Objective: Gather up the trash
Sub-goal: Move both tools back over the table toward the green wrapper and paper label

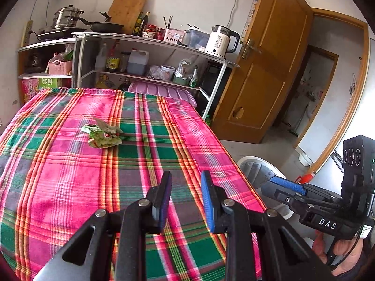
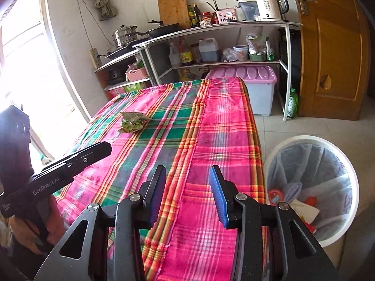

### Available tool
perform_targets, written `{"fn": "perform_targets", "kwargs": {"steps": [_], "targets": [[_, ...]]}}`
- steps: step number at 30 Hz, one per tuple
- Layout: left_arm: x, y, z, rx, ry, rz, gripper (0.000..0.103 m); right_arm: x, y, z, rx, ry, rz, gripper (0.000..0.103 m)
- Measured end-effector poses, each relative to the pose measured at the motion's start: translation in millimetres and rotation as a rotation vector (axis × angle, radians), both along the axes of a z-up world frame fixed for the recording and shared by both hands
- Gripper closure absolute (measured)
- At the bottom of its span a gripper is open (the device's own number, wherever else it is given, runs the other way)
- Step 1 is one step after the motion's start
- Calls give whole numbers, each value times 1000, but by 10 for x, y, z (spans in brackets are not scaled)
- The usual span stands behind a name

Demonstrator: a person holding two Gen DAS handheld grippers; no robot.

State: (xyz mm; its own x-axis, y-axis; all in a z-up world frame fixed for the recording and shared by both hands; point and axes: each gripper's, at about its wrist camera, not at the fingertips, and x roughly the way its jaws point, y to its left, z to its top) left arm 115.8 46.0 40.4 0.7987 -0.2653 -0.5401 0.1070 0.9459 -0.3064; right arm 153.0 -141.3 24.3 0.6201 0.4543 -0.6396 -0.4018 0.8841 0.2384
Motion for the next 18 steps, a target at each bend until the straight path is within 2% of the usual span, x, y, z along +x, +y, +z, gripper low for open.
{"fn": "perform_targets", "kwargs": {"steps": [10, 18], "targets": [[61, 569, -51, -2, -2, 119, 73, 258, 454, -35, 8, 25, 78, 63], [183, 898, -97, -5, 5, 174, 71, 465, 810, -61, 4, 39, 131, 63]]}}
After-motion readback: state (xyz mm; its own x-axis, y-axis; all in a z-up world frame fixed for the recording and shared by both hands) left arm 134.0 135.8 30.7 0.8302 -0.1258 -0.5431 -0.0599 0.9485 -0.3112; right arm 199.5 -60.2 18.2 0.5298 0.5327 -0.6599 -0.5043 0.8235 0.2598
